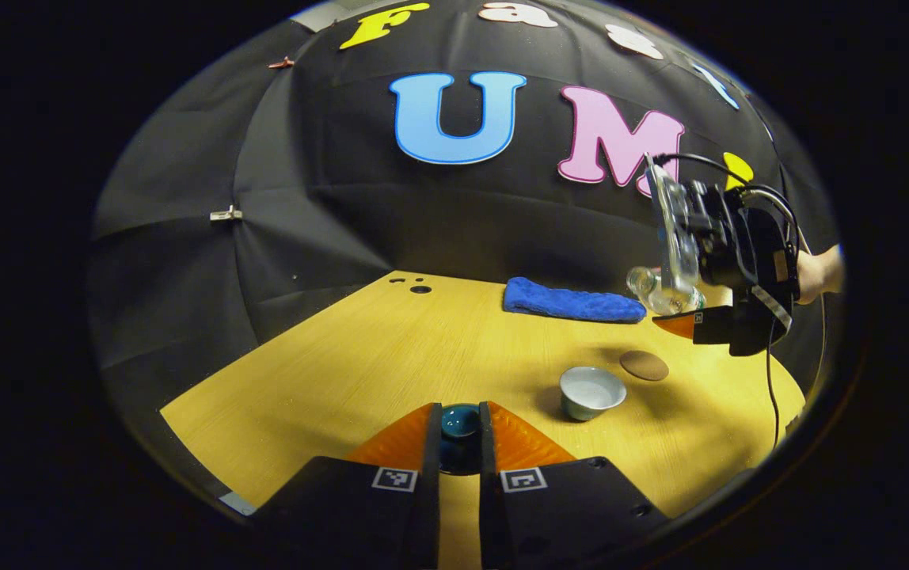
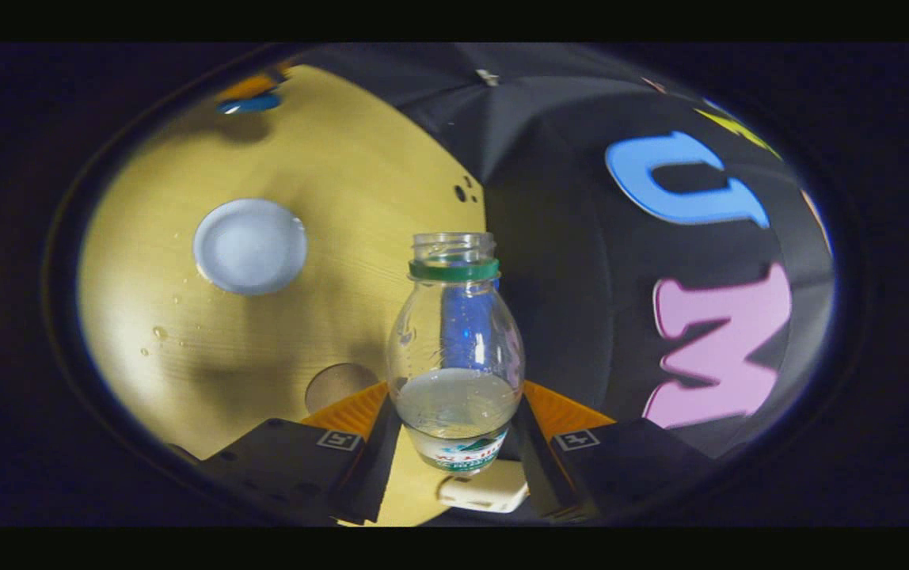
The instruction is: Open the teacup lid with one hand, grasp the water bottle and pour water into the teacup with the other hand; after pouring, place the water bottle on the coaster and then close the teacup lid.
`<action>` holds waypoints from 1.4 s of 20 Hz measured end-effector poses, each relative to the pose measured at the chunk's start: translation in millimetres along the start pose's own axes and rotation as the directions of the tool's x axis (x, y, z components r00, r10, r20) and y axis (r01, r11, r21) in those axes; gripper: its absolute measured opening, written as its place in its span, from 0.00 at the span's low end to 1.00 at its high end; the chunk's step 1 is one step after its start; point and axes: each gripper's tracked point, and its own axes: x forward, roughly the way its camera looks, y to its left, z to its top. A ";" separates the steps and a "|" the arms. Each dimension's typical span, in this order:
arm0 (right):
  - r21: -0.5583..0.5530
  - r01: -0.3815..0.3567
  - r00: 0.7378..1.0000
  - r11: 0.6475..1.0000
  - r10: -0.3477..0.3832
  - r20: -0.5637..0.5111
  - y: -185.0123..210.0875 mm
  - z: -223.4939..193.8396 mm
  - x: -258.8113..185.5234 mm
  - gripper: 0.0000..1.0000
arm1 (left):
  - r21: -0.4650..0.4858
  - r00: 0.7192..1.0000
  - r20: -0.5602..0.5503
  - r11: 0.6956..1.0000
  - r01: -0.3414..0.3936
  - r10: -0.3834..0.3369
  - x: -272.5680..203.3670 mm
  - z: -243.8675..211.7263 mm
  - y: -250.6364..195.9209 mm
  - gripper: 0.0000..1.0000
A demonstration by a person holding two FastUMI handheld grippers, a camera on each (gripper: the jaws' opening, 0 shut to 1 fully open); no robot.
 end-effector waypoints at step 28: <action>0.931 -0.101 0.977 0.351 -0.141 0.159 4.4 -25.3 33.3 0.79 | -0.024 1.000 0.018 1.000 0.019 -0.018 26.6 24.2 -76.7 0.24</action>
